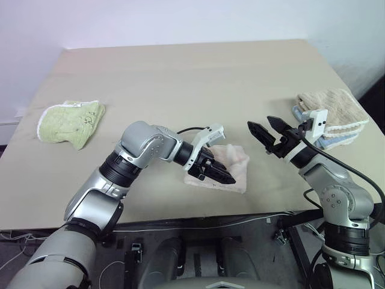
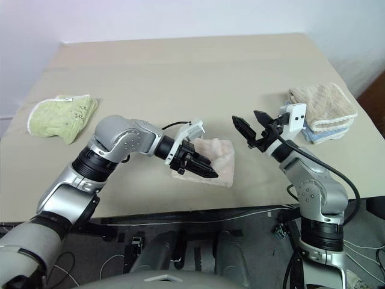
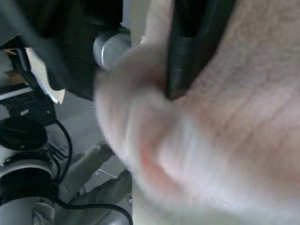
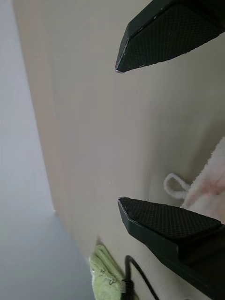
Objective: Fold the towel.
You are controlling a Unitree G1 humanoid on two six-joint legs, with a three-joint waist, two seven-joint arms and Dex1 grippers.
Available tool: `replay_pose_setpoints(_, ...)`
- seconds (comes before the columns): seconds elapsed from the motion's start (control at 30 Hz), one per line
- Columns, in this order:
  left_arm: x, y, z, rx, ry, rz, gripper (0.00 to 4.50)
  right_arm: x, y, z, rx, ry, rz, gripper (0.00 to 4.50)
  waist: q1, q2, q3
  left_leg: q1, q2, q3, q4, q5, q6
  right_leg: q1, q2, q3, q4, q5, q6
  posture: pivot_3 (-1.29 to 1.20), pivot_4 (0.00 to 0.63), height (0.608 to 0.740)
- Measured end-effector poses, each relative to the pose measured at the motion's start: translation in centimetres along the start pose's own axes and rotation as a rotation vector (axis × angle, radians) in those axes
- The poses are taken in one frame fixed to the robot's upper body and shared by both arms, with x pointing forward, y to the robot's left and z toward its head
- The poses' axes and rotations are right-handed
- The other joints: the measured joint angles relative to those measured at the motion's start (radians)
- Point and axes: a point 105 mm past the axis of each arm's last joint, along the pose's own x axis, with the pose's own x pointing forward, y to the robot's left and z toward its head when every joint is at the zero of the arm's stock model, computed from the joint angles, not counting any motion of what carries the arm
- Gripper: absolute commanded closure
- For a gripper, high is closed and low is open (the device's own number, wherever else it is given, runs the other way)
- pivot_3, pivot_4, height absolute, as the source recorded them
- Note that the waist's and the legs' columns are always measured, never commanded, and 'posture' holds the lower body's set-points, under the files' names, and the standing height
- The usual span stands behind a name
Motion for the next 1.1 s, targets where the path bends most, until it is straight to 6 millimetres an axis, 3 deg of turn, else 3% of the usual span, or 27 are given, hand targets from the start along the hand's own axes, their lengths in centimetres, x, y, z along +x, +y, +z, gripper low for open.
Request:
replay_pose_setpoints(0.13, 0.3, -0.2, 0.4, -0.006, -0.019, -0.008, 0.05, 0.2, 0.3, -0.3, -0.005, 0.009, 0.012, 0.0, -0.002, 0.0, 0.0, 0.0, 0.0, 0.0, 0.0, 0.0, 0.0, 0.0, 0.0, 0.0, 0.0, 0.0, 0.0, 0.0, 0.15, 0.74)
replay_pose_setpoints(0.33, -2.4, 0.2, 3.6, 0.045, -0.224, 0.052, 0.05, 0.1, 0.1, 0.6, 0.019, -0.023, 0.012, 0.0, -0.001, 0.0, 0.0, 0.001, 0.0, 0.0, 0.002, 0.0, 0.0, 0.001, 0.0, 0.0, 0.001, 0.0, 0.0, 0.0, 0.15, 0.74)
replay_pose_setpoints(0.4, -4.2, 0.7, 5.0, 0.126, -0.324, 0.112, 0.0, 0.1, 0.2, 0.7, 0.029, -0.024, 0.026, 0.44, -0.002, 0.0, 0.0, 0.001, 0.0, 0.0, 0.002, 0.0, 0.0, 0.001, 0.001, 0.0, 0.001, 0.0, 0.0, 0.0, 0.15, 0.74)
replay_pose_setpoints(0.5, -7.3, 1.9, 5.6, 0.279, -0.407, 0.262, 0.6, 0.1, 1.4, 0.8, 0.033, -0.018, 0.09, 1.28, -0.005, 0.001, 0.0, 0.002, 0.0, 0.0, 0.001, 0.0, 0.0, 0.001, 0.001, 0.001, 0.002, 0.0, 0.0, 0.0, 0.15, 0.74)
replay_pose_setpoints(0.57, -8.2, 2.5, 5.1, 0.309, -0.437, 0.303, 1.27, 0.2, 2.4, 1.2, 0.014, -0.018, 0.14, 2.01, -0.001, 0.001, 0.0, 0.001, 0.0, 0.0, 0.001, 0.0, 0.0, 0.001, 0.001, 0.0, 0.001, 0.0, 0.0, 0.0, 0.15, 0.74)
replay_pose_setpoints(0.63, -9.3, 3.4, 3.2, 0.356, -0.424, 0.356, 1.97, 0.4, 4.4, 1.4, -0.002, -0.006, 0.227, 2.73, -0.003, 0.001, 0.0, 0.001, 0.0, 0.0, 0.001, 0.0, 0.0, 0.001, 0.0, 0.001, 0.001, 0.0, 0.0, 0.0, 0.15, 0.74)
replay_pose_setpoints(0.8, -10.3, 4.1, 1.0, 0.416, -0.414, 0.397, 3.64, 0.4, 6.3, 0.6, 0.0, 0.045, 0.319, 4.38, 0.005, 0.0, 0.0, 0.001, 0.0, 0.0, 0.002, -0.001, -0.001, 0.002, -0.001, -0.001, 0.0, 0.0, 0.0, 0.0, 0.15, 0.74)
replay_pose_setpoints(0.87, -10.0, 3.6, 0.8, 0.443, -0.433, 0.366, 4.33, 0.3, 7.0, 0.0, -0.001, 0.076, 0.357, 4.5, 0.003, 0.0, 0.0, 0.001, 0.0, 0.0, 0.003, -0.002, 0.0, 0.002, -0.001, 0.0, 0.0, 0.0, 0.0, 0.0, 0.15, 0.74)
replay_pose_setpoints(0.9, -9.7, 3.2, 0.7, 0.469, -0.439, 0.345, 4.47, 0.2, 7.2, -0.4, 0.0, 0.095, 0.373, 4.5, 0.001, 0.0, 0.0, 0.001, 0.0, 0.0, 0.003, -0.002, 0.0, 0.002, -0.001, 0.0, 0.0, 0.0, 0.0, 0.0, 0.15, 0.74)
replay_pose_setpoints(1.1, -7.3, 2.3, 0.8, 0.623, -0.456, 0.267, 4.47, -0.4, 7.8, -2.6, -0.035, 0.201, 0.422, 4.5, 0.001, 0.0, 0.0, 0.001, 0.0, 0.0, 0.005, -0.002, 0.002, 0.003, -0.001, 0.0, 0.0, 0.0, 0.0, 0.0, 0.15, 0.74)
